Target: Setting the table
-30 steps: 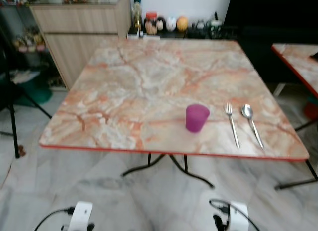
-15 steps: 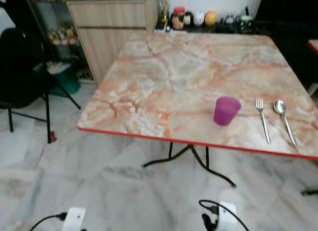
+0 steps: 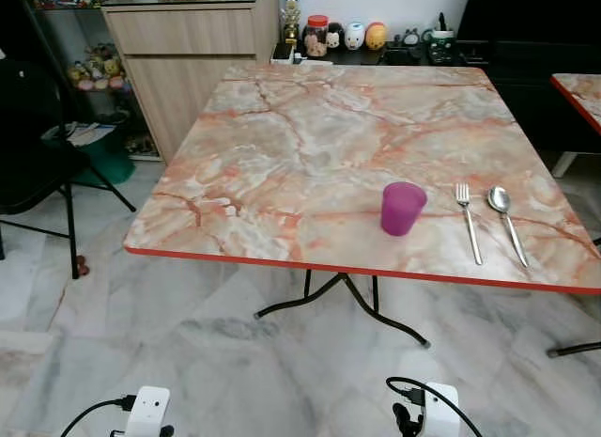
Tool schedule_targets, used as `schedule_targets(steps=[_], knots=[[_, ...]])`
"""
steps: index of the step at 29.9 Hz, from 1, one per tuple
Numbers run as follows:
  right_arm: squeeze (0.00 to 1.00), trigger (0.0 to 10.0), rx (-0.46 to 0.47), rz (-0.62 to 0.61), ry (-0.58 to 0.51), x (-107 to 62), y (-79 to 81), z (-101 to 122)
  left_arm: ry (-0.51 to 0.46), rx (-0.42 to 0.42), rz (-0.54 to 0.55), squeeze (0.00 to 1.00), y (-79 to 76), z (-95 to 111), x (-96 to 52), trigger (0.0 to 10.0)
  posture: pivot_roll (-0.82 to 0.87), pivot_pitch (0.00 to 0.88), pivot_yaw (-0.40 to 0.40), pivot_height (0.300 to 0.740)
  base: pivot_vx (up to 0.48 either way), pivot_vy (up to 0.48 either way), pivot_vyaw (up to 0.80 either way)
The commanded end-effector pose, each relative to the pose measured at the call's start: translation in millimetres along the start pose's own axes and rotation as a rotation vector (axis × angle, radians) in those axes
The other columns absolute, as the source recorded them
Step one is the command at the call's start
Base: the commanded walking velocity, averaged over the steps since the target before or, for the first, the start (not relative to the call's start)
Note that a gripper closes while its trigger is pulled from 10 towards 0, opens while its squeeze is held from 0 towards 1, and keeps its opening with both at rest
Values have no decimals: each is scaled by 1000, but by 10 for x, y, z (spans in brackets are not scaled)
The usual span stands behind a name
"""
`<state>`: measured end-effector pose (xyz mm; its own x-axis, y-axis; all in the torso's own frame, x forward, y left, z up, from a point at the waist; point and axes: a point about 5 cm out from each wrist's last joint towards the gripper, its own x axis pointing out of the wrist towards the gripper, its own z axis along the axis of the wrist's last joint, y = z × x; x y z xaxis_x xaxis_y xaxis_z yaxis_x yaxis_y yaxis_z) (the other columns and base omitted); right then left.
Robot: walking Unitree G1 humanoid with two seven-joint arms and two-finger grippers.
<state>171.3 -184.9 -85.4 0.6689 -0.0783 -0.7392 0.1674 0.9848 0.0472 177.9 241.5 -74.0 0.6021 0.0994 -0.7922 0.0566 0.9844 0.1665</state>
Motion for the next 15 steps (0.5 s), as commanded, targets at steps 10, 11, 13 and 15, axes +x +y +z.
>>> schedule_targets(steps=[10,11,13,15], knots=[[0,10000,1,-22,-13,2,-52,30,11,4,-18,0,-43,-40,-4,10000,40,0,2,724,0,-331,0],[0,10000,1,-22,-13,2,-52,30,11,4,-18,0,-43,-40,-4,10000,40,0,2,724,0,-307,0],[0,10000,-2,-21,-22,7,-53,50,13,-3,-16,0,-45,-49,-6,10000,38,0,0,724,0,-154,0],[0,10000,-1,-30,-33,10,-71,74,16,-7,-13,0,-48,-60,-8,10000,38,0,-1,724,0,0,0]])
